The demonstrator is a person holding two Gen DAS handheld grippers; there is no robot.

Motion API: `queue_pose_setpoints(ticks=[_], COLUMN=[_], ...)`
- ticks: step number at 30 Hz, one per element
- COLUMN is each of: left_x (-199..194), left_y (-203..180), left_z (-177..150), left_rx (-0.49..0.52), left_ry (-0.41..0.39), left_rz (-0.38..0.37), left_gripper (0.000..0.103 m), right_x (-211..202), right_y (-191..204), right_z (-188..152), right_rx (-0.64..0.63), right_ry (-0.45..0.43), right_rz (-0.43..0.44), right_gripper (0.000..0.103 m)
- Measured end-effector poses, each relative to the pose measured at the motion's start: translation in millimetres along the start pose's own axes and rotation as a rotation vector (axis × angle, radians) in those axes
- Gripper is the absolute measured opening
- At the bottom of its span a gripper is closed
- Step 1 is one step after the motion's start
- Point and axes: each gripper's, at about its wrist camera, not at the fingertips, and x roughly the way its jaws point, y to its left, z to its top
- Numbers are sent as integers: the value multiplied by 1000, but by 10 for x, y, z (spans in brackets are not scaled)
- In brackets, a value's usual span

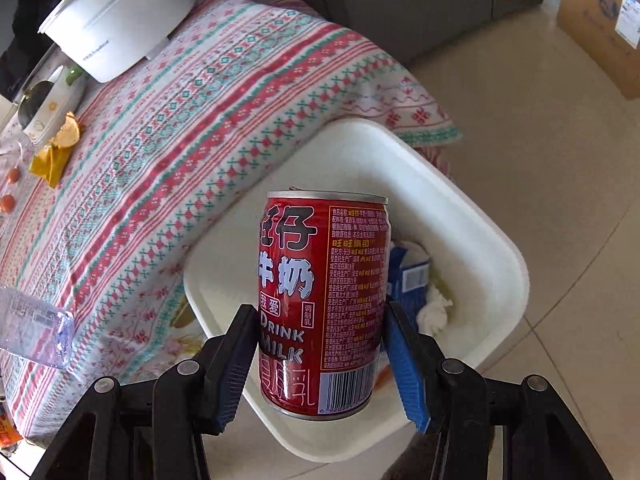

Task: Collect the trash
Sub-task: 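Carry the red can and water bottle over the white bin and release both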

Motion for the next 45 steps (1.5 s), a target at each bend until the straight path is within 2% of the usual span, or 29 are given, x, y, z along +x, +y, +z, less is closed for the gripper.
queue_pose_setpoints(ticks=[6, 10, 15, 21, 28, 31, 33, 36, 40, 45], left_x=[578, 917, 1231, 1441, 1471, 1465, 1456, 1338, 1168, 911], left_y=[-553, -756, -881, -802, -738, -719, -670, -620, -560, -459], left_z=[-61, -109, -189, -247, -250, -238, -233, -217, -193, -184], left_rx=[53, 85, 120, 129, 137, 151, 150, 171, 214, 219], left_ry=[23, 25, 33, 61, 73, 108, 154, 147, 138, 130], left_rz=[-86, -113, -96, -63, -38, 1, 19, 73, 104, 137], left_gripper=[63, 63, 63, 63, 64, 65, 73, 86, 88, 88], right_x=[-45, -50, -35, -19, 5, 20, 30, 39, 53, 81], right_y=[-242, -372, -505, -533, -528, -531, -531, -517, -463, -369], right_z=[-20, -50, -77, -78, -92, -86, -79, -67, -54, -31], right_rx=[51, 68, 84, 91, 87, 93, 98, 99, 88, 73], right_ry=[-2, 4, 14, 20, 28, 32, 36, 38, 39, 41], right_rz=[0, -13, -30, -32, -41, -46, -46, -47, -47, -47], right_gripper=[56, 56, 56, 56, 56, 56, 56, 56, 56, 56])
